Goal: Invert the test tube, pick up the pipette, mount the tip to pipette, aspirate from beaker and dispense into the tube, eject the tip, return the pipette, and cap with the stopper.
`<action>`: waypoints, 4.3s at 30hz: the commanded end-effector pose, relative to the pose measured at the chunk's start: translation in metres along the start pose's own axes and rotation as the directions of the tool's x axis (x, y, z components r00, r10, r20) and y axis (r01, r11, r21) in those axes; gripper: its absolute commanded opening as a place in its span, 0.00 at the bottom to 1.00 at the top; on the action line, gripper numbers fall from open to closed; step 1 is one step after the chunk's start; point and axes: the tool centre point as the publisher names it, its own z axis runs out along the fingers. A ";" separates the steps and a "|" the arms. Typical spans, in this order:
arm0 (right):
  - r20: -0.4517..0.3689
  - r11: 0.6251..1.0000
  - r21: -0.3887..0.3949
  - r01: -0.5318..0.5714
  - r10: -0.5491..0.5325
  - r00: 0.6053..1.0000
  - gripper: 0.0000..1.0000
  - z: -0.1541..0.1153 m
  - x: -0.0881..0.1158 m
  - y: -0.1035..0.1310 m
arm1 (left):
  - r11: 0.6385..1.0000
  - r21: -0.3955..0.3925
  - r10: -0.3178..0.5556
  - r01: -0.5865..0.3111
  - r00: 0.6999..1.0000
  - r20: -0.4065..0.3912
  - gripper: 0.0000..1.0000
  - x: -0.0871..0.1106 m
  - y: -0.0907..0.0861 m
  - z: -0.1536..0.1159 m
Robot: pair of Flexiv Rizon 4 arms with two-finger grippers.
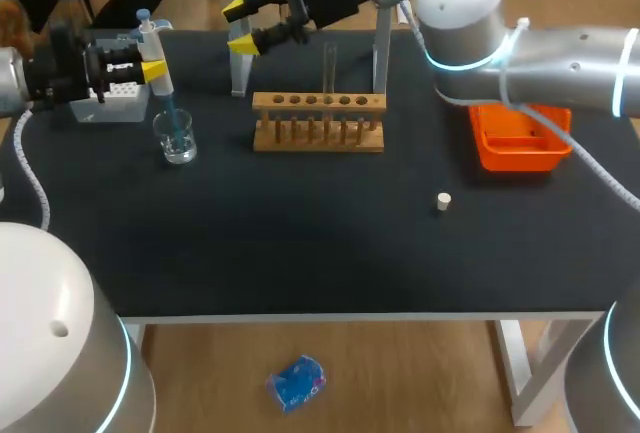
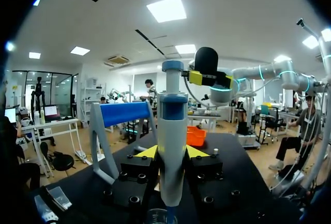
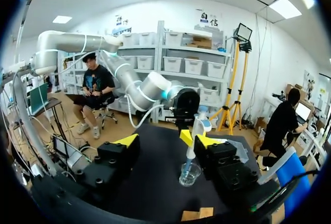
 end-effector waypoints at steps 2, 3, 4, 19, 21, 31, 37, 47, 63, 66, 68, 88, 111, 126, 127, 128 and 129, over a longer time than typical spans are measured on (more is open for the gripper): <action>-0.055 1.000 -0.015 -0.011 0.010 0.998 0.00 0.017 -0.016 0.009 | 1.000 0.000 0.002 -0.002 1.000 0.002 0.00 0.000 0.000 0.001; -0.056 1.000 -0.016 -0.011 0.010 0.998 0.00 0.019 -0.017 0.012 | 1.000 0.000 0.002 -0.002 1.000 0.002 0.00 0.000 0.000 0.001; -0.062 1.000 -0.018 -0.008 0.007 0.998 0.00 0.021 -0.018 0.014 | 1.000 0.000 0.002 -0.002 1.000 0.002 0.00 0.000 0.000 0.001; -0.098 0.995 -0.102 0.008 -0.018 0.995 0.00 0.050 -0.034 0.039 | 1.000 0.000 0.002 -0.002 1.000 0.002 0.00 0.000 0.000 0.001; -0.098 0.995 -0.102 0.008 -0.018 0.995 0.00 0.050 -0.034 0.039 | 1.000 0.000 0.002 -0.002 1.000 0.002 0.00 0.000 0.000 0.001; -0.098 0.995 -0.102 0.008 -0.018 0.995 0.00 0.050 -0.034 0.039 | 1.000 0.000 0.002 -0.002 1.000 0.002 0.00 0.000 0.000 0.001; -0.114 0.996 -0.089 -0.002 -0.008 0.993 0.00 0.051 -0.037 0.038 | 1.000 0.000 0.002 -0.002 1.000 0.002 0.00 0.000 0.000 0.001; -0.128 0.998 0.004 -0.060 0.060 0.990 0.00 0.054 -0.042 0.029 | 1.000 0.000 0.002 -0.002 1.000 0.002 0.00 0.000 0.000 0.001; -0.156 0.995 -0.101 -0.015 -0.001 0.988 0.00 0.084 -0.058 0.043 | 1.000 0.000 0.002 -0.002 1.000 0.002 0.00 0.000 0.000 0.001; -0.160 0.993 -0.118 -0.007 -0.011 0.987 0.00 0.088 -0.062 0.043 | 1.000 0.000 0.002 -0.002 1.000 0.002 0.00 0.000 0.000 0.001; -0.162 0.991 -0.135 -0.001 -0.021 0.987 0.00 0.090 -0.065 0.043 | 1.000 0.000 0.002 -0.002 1.000 0.002 0.00 0.000 0.000 0.001; -0.186 0.984 -0.179 -0.001 -0.033 0.982 0.00 0.102 -0.080 0.042 | 1.000 0.000 0.002 -0.002 1.000 0.002 0.00 0.000 0.000 0.001; -0.207 0.978 -0.206 -0.013 -0.030 0.978 0.00 0.113 -0.089 0.039 | 1.000 0.000 0.002 -0.002 1.000 0.002 0.00 0.000 0.000 0.001; -0.203 0.977 -0.213 -0.025 -0.019 0.979 0.00 0.113 -0.085 0.034 | 1.000 0.000 0.002 -0.002 1.000 0.002 0.00 0.000 0.000 0.001; -0.202 0.977 -0.213 -0.023 -0.021 0.979 0.00 0.113 -0.084 0.035 | 1.000 0.000 0.002 -0.002 1.000 0.002 0.00 0.000 0.000 0.001; -0.200 0.977 -0.214 -0.022 -0.022 0.979 0.00 0.112 -0.084 0.036 | 1.000 0.000 0.002 -0.002 1.000 0.002 0.00 0.000 0.000 0.001; -0.200 0.976 -0.215 -0.020 -0.024 0.980 0.00 0.112 -0.084 0.037 | 1.000 0.000 0.002 -0.002 1.000 0.002 0.00 0.000 0.000 0.001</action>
